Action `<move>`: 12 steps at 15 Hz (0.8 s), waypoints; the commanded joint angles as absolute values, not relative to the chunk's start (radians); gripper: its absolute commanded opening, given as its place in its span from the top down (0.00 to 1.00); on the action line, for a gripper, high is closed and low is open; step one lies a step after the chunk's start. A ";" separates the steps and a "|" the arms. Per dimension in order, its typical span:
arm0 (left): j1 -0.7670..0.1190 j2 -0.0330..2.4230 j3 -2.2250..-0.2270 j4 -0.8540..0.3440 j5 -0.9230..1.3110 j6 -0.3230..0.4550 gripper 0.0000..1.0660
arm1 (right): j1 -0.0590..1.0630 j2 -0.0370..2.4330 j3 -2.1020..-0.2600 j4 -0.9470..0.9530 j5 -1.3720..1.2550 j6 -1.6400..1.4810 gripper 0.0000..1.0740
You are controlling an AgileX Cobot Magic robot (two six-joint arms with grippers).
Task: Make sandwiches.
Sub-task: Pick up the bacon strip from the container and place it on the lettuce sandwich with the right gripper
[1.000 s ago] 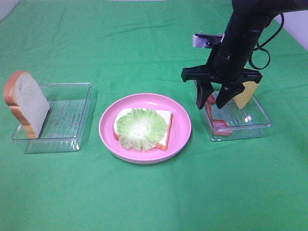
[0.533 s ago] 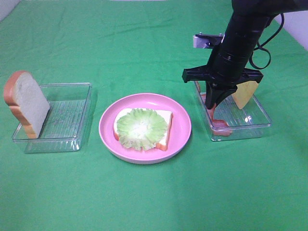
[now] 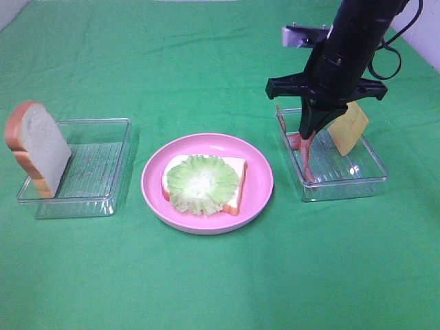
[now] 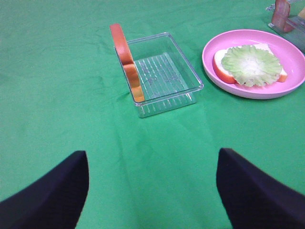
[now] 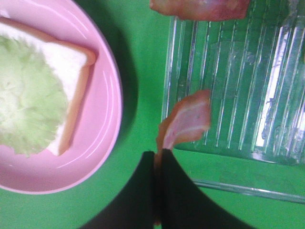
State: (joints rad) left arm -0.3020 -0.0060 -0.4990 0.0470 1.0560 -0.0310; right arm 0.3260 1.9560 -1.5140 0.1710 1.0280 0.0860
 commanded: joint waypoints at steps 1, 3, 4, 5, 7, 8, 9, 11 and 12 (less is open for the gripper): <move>-0.305 -0.025 -0.498 0.045 1.044 -0.030 0.33 | 0.325 1.894 -1.518 0.165 1.061 0.083 1.00; -0.305 -0.025 -0.498 0.045 1.044 -0.030 0.33 | 0.325 1.844 -1.518 0.184 1.101 0.082 1.00; -0.305 -0.025 -0.498 0.045 1.044 -0.030 0.33 | 0.325 1.823 -1.518 0.205 1.117 0.072 1.00; -0.305 -0.025 -0.498 0.045 1.044 -0.030 0.33 | 0.325 1.806 -1.518 0.242 1.122 0.051 1.00; -0.305 -0.025 -0.498 0.045 1.044 -0.030 0.33 | 0.326 1.801 -1.516 0.366 1.123 -0.009 1.00; -0.305 -0.025 -0.498 0.045 1.044 -0.030 0.33 | 0.326 1.805 -1.516 0.521 1.107 -0.103 1.00; -0.305 -0.025 -0.498 0.045 1.044 -0.030 0.33 | 0.326 1.805 -1.516 0.587 1.093 -0.145 1.00; -0.305 -0.025 -0.498 0.045 1.044 -0.030 0.33 | 0.326 1.810 -1.516 0.686 1.079 -0.215 1.00; -0.305 -0.025 -0.498 0.045 1.044 -0.030 0.33 | 0.326 1.821 -1.516 0.754 1.079 -0.246 1.00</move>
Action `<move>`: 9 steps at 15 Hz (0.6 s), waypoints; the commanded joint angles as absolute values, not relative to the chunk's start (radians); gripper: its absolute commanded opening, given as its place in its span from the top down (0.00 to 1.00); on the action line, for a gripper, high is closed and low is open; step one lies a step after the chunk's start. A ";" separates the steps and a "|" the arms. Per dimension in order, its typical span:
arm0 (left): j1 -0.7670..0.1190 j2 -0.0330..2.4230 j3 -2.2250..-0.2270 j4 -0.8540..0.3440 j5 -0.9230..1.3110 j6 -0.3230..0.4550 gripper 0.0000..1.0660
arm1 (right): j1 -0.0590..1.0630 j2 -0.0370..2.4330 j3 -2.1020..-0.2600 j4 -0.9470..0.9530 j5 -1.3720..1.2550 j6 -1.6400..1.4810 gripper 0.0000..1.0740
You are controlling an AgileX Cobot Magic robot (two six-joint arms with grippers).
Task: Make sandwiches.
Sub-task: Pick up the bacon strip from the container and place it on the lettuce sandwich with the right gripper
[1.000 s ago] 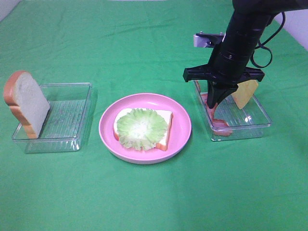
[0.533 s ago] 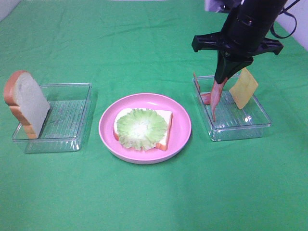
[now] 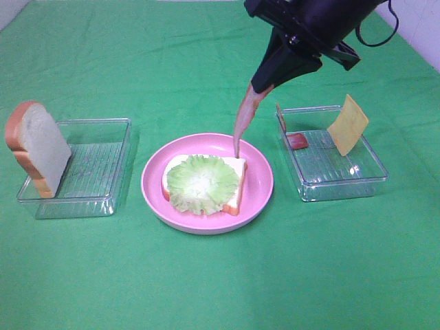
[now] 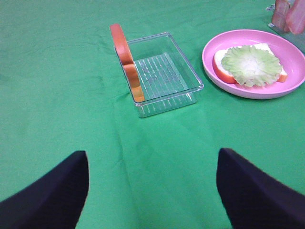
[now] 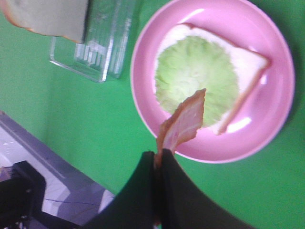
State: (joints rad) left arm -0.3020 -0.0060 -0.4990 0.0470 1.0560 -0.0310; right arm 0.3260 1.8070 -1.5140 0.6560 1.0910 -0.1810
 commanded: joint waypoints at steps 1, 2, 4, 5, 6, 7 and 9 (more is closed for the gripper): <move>-0.305 -0.025 -0.498 0.045 1.044 -0.030 0.33 | 0.327 1.841 -1.516 0.822 1.083 -0.274 1.00; -0.305 -0.025 -0.498 0.045 1.044 -0.030 0.33 | 0.327 1.860 -1.516 0.873 1.084 -0.300 1.00; -0.305 -0.025 -0.498 0.045 1.044 -0.030 0.33 | 0.328 1.885 -1.516 0.941 1.084 -0.336 1.00; -0.305 -0.025 -0.498 0.045 1.044 -0.030 0.33 | 0.329 1.905 -1.516 0.983 1.081 -0.357 1.00; -0.305 -0.025 -0.498 0.045 1.044 -0.030 0.33 | 0.339 1.925 -1.516 1.008 1.071 -0.379 1.00; -0.305 -0.025 -0.498 0.045 1.044 -0.030 0.33 | 0.356 1.946 -1.516 1.030 1.053 -0.390 1.00; -0.305 -0.025 -0.498 0.045 1.044 -0.030 0.33 | 0.421 2.014 -1.516 1.082 0.964 -0.408 1.00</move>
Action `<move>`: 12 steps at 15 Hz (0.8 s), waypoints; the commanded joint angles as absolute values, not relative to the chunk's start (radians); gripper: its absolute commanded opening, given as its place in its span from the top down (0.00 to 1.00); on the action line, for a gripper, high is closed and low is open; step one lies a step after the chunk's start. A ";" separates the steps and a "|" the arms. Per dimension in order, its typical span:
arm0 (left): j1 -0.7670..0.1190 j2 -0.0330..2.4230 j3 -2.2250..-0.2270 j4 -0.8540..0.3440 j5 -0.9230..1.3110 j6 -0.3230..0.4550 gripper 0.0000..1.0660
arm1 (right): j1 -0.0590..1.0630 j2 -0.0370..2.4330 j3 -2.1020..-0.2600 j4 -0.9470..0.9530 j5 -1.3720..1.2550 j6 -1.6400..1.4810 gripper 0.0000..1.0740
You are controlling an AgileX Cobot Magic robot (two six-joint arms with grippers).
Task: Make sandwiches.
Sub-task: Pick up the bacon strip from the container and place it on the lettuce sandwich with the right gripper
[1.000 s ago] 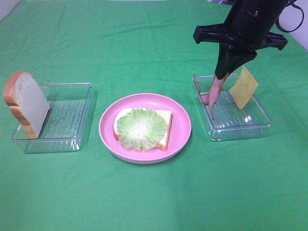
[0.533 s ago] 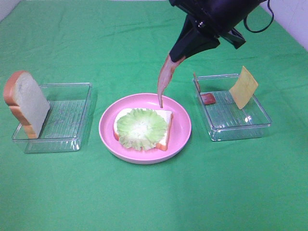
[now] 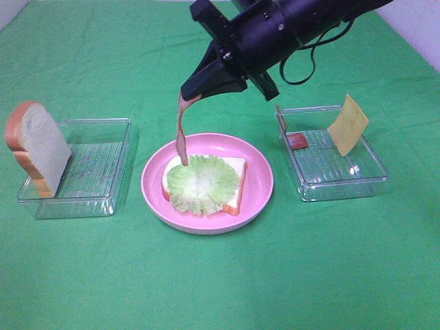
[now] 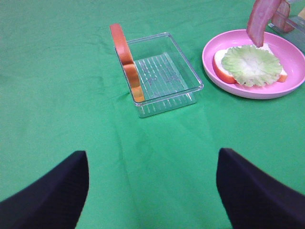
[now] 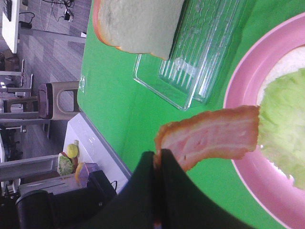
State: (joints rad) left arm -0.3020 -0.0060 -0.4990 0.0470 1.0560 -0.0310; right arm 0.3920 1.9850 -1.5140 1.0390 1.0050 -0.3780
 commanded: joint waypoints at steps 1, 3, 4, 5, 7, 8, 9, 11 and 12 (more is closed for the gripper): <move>-0.305 -0.025 -0.498 0.045 1.044 -0.030 0.33 | 0.441 2.035 -1.516 1.107 0.942 -0.419 1.00; -0.305 -0.025 -0.498 0.045 1.044 -0.030 0.33 | 0.466 2.066 -1.516 1.155 0.924 -0.432 1.00; -0.305 -0.025 -0.498 0.045 1.044 -0.030 0.33 | 0.478 2.087 -1.518 1.187 0.918 -0.449 1.00; -0.305 -0.025 -0.498 0.045 1.044 -0.030 0.33 | 0.478 2.107 -1.518 1.231 0.916 -0.470 1.00; -0.305 -0.025 -0.498 0.045 1.044 -0.030 0.33 | 0.477 2.136 -1.518 1.285 0.900 -0.513 1.00; -0.305 -0.025 -0.498 0.045 1.044 -0.030 0.33 | 0.477 2.143 -1.518 1.265 0.881 -0.516 1.00; -0.305 -0.025 -0.498 0.045 1.044 -0.030 0.33 | 0.477 2.144 -1.518 1.210 0.862 -0.508 1.00; -0.305 -0.025 -0.498 0.045 1.044 -0.030 0.33 | 0.473 2.144 -1.518 1.102 0.847 -0.445 1.00; -0.305 -0.025 -0.498 0.045 1.044 -0.030 0.33 | 0.473 2.143 -1.518 1.024 0.828 -0.405 1.00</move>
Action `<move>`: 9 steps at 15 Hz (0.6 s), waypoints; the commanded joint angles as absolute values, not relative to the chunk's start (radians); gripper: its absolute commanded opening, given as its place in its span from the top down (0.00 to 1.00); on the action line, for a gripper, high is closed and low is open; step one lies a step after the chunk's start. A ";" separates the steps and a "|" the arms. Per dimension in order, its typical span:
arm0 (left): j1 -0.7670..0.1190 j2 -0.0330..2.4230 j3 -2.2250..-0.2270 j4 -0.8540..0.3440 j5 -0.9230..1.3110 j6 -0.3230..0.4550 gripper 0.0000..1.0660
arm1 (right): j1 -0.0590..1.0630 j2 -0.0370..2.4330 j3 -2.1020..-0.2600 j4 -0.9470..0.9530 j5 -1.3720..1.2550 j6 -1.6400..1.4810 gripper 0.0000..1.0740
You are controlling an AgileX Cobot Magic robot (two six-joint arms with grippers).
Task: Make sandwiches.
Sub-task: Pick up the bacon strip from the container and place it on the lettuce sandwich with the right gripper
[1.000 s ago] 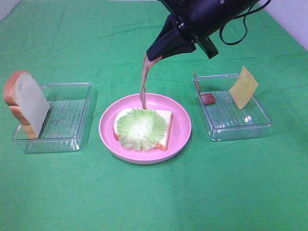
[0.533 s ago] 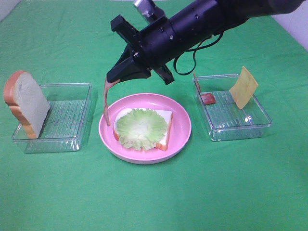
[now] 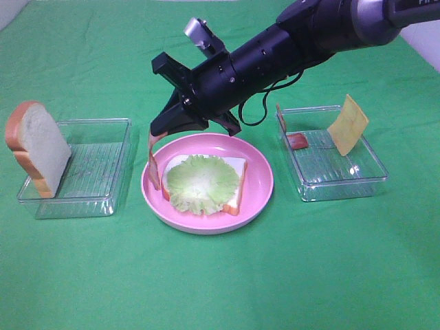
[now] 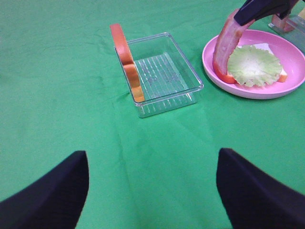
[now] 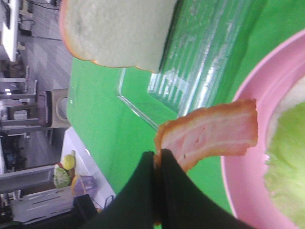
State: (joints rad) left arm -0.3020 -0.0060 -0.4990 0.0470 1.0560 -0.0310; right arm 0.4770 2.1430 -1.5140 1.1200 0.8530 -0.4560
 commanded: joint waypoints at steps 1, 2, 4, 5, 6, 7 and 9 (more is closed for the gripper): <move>-0.305 -0.025 -0.498 0.045 1.044 -0.030 0.33 | 0.473 2.137 -1.518 0.907 0.792 -0.342 1.00; -0.305 -0.025 -0.498 0.045 1.044 -0.030 0.33 | 0.473 2.135 -1.518 0.837 0.773 -0.281 1.00; -0.305 -0.025 -0.498 0.045 1.044 -0.030 0.33 | 0.473 2.134 -1.518 0.690 0.760 -0.181 1.00; -0.305 -0.025 -0.498 0.045 1.044 -0.030 0.33 | 0.473 2.134 -1.518 0.630 0.760 -0.139 1.00; -0.305 -0.025 -0.498 0.045 1.044 -0.030 0.33 | 0.473 2.134 -1.518 0.603 0.760 -0.120 1.00; -0.305 -0.025 -0.498 0.045 1.044 -0.030 0.33 | 0.473 2.134 -1.518 0.540 0.760 -0.073 1.00; -0.305 -0.025 -0.498 0.045 1.044 -0.030 0.33 | 0.474 2.134 -1.518 0.471 0.760 -0.008 1.00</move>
